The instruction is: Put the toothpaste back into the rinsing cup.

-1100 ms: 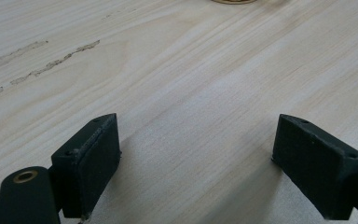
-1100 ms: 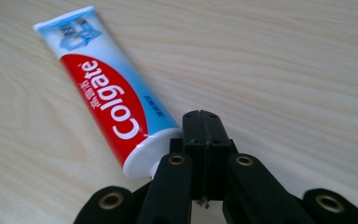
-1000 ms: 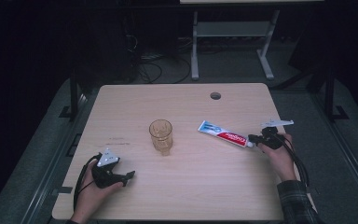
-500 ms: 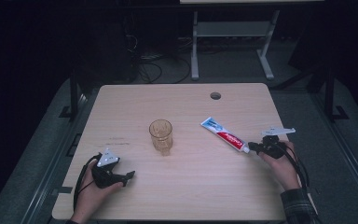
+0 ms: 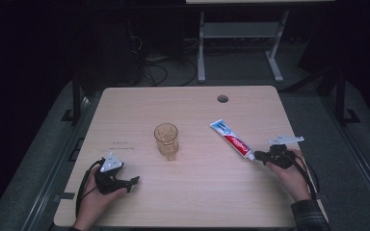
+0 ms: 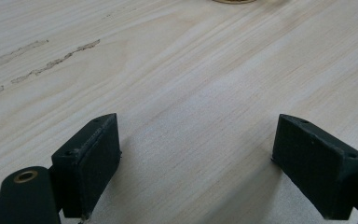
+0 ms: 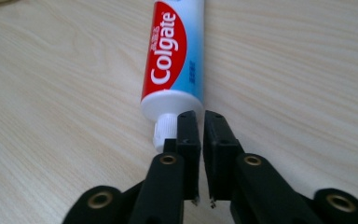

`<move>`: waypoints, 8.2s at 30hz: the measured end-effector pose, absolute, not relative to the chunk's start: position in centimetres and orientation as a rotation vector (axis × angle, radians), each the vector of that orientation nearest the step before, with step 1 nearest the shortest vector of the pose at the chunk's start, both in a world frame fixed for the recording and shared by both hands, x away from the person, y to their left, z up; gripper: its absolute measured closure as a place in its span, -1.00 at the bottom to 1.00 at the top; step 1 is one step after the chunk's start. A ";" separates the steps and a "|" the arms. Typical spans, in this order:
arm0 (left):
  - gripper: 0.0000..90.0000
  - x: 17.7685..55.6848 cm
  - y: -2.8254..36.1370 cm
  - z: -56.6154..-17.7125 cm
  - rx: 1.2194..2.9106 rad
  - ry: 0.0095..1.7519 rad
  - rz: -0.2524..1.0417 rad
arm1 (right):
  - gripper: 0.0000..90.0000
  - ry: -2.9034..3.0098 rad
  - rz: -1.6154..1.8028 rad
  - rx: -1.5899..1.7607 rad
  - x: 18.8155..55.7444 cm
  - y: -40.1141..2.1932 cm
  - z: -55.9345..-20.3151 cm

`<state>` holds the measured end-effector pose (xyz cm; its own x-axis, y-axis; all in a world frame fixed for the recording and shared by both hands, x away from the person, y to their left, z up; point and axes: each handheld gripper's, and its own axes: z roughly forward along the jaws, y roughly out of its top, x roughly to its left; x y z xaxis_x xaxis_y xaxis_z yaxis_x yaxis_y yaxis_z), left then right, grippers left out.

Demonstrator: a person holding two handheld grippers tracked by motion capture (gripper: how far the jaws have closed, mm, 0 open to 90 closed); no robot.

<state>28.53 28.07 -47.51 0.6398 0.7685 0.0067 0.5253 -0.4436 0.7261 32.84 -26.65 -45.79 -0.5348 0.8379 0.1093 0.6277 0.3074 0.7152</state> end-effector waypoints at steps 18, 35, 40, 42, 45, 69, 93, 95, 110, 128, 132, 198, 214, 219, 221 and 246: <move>-0.69 28.5 28.1 -47.5 2.149 1.004 0.440 | 0.10 2.280 1.123 1.326 34.5 -25.9 -43.1; -0.69 28.5 28.1 -47.5 2.148 1.004 0.439 | 0.00 2.335 1.079 1.288 38.1 -24.1 -41.8; -0.69 28.5 28.1 -47.5 2.149 1.004 0.439 | -0.01 2.348 1.060 1.295 39.1 -23.6 -41.6; -0.69 28.5 28.1 -47.5 2.148 1.005 0.439 | -0.02 2.360 1.056 1.287 39.6 -23.3 -41.4; -0.69 28.5 28.1 -47.5 2.148 1.005 0.439 | -0.04 2.377 1.040 1.282 40.6 -22.8 -41.1; -0.69 28.5 28.1 -47.5 2.154 0.992 0.435 | -0.20 2.515 0.926 1.280 45.7 -18.2 -42.9; -0.69 28.5 28.2 -47.5 2.157 0.989 0.436 | -0.11 2.560 0.704 1.242 46.6 -16.0 -45.6; -0.69 28.5 28.2 -47.5 2.157 0.988 0.436 | -0.11 2.561 0.702 1.241 46.6 -15.9 -45.6; -0.69 28.5 28.2 -47.5 2.158 0.988 0.435 | 0.29 2.562 0.687 1.266 46.6 -15.8 -45.2; -0.69 28.5 28.2 -47.5 2.154 0.989 0.435 | 0.59 2.526 0.790 1.349 46.5 -17.2 -44.0; -0.69 28.5 28.2 -47.5 2.155 0.989 0.435 | 0.60 2.503 0.847 1.349 46.2 -17.6 -43.2; -0.69 28.5 28.2 -47.5 2.156 0.989 0.437 | 0.61 2.312 1.608 1.041 40.9 -17.1 -34.5; -0.69 28.5 28.2 -47.5 2.156 0.987 0.438 | 0.61 2.358 1.606 0.954 41.4 -14.0 -33.0; -0.69 28.5 28.1 -47.5 2.154 0.988 0.438 | 0.61 2.375 1.613 0.928 41.5 -13.0 -32.5; -0.69 28.5 28.1 -47.5 2.153 0.988 0.438 | 0.61 2.379 1.613 0.914 41.6 -12.6 -32.3; -0.69 28.5 28.1 -47.5 2.153 0.987 0.435 | 0.61 2.421 1.657 0.792 42.3 -6.9 -30.2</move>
<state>28.48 28.13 -47.52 0.6505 0.7595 0.0074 0.5175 -0.4502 0.7277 42.28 -6.88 -30.23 -0.8593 0.4701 0.2017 0.3583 0.2716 0.8932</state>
